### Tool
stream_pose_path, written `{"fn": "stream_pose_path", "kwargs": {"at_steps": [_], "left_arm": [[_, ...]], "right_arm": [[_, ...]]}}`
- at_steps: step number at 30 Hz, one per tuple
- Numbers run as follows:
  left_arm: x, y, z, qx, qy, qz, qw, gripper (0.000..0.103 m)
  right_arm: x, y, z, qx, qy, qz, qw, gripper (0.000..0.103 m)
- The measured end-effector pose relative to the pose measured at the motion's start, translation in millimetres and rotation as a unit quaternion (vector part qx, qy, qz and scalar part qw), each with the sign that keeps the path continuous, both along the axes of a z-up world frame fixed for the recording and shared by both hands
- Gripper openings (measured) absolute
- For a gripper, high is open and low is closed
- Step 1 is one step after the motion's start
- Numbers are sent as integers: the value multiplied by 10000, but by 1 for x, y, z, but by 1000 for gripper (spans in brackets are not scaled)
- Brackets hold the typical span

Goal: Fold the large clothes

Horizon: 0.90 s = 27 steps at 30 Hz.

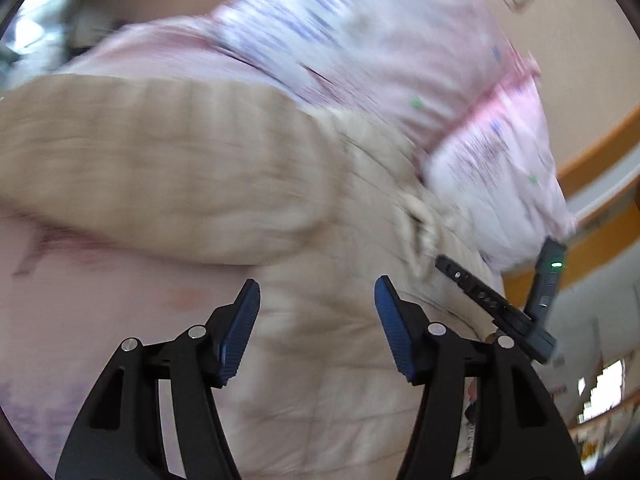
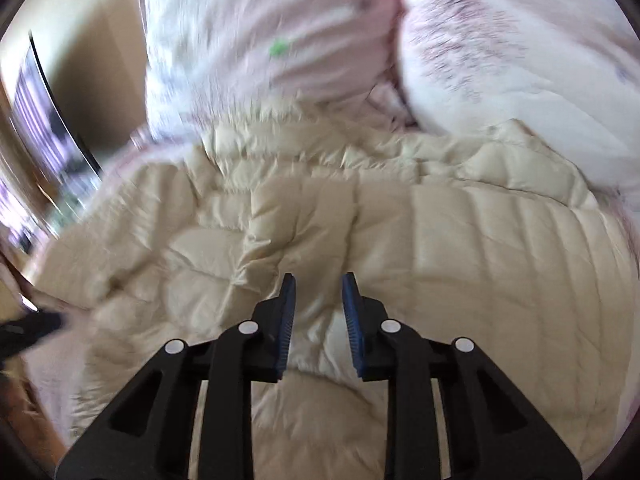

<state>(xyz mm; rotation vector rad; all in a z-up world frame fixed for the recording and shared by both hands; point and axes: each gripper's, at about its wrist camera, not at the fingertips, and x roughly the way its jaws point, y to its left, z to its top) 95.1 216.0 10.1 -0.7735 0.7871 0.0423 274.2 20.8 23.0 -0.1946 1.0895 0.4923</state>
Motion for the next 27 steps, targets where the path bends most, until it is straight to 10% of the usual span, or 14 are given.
{"fn": "stream_pose_path", "kwargs": {"at_steps": [4, 9, 21, 27], "left_arm": [[-49, 53, -8, -112, 45, 852, 9963, 60], [-76, 98, -25, -658, 67, 1602, 9849, 60], [-69, 149, -54, -1361, 77, 2716, 9527, 53], [-61, 166, -40, -895, 200, 2816, 9551, 14]], "right_arm": [[2, 15, -22, -379, 273, 198, 9987, 29], [0, -19, 15, 943, 848, -85, 9919, 59], [-24, -58, 31, 1152, 928, -126, 9889, 64], [-26, -73, 29, 1192, 1016, -195, 9875, 67]]}}
